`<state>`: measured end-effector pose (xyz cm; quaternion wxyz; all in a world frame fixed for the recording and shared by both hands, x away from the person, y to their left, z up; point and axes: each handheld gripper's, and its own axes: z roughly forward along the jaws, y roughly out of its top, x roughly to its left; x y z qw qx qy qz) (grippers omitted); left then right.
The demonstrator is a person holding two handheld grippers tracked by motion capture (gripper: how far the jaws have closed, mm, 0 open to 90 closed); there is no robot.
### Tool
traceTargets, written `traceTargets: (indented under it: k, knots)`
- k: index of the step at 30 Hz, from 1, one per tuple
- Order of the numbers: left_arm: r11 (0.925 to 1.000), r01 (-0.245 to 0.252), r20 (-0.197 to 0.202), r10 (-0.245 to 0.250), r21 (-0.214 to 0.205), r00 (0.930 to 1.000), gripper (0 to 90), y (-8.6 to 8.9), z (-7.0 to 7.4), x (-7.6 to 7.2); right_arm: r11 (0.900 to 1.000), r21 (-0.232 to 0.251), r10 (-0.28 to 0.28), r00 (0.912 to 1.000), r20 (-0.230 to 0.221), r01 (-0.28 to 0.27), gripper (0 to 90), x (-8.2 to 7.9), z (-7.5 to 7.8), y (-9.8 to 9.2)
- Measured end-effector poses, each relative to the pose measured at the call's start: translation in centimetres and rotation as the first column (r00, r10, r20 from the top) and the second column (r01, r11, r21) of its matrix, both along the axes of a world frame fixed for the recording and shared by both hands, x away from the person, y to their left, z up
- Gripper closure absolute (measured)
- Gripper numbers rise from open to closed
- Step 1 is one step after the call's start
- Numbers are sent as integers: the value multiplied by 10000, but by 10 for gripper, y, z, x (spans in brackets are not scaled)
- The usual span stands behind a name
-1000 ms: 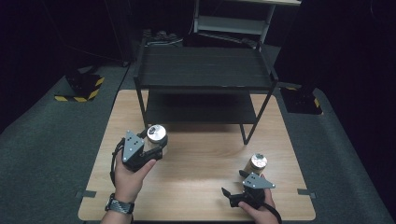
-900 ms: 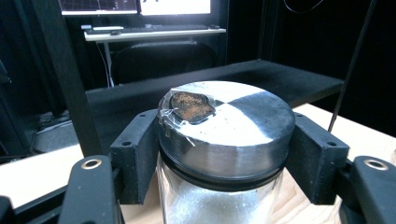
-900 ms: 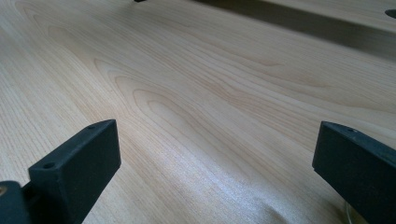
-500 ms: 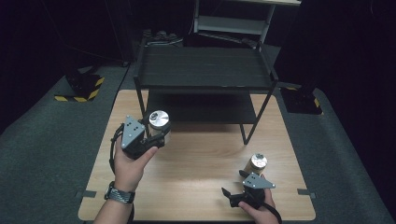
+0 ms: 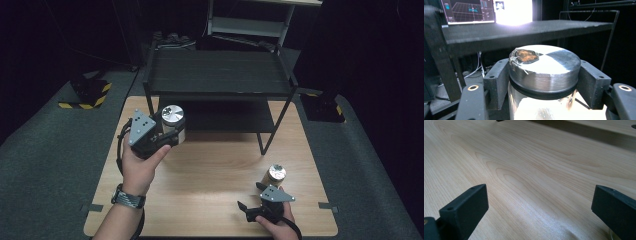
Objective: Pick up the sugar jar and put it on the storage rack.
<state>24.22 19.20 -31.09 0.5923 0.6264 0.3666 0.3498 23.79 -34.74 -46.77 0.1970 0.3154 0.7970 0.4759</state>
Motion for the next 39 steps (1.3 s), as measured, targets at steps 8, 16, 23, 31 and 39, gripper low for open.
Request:
traceTargets:
  k: [8,16,23,31,39]
  knots:
    - [9999,47,193,-44,-149,9998,329,-2,16,4,10000,26,-6,10000,-25,6,8,0,0,0]
    - [9998,-33,439,41,-187,9990,330,-9,34,7,10000,53,-2,10000,-16,2,8,0,0,-1]
    - [9994,-151,697,172,-308,9974,330,-15,51,12,10000,59,29,10000,-4,-29,8,0,0,-1]
    - [9982,-232,843,278,-559,9960,331,-21,63,23,9999,105,40,10000,0,-40,8,1,-1,-2]
    - [9974,-390,1059,452,-598,9933,332,-27,76,33,9999,130,55,10000,-27,-55,8,1,-1,-3]
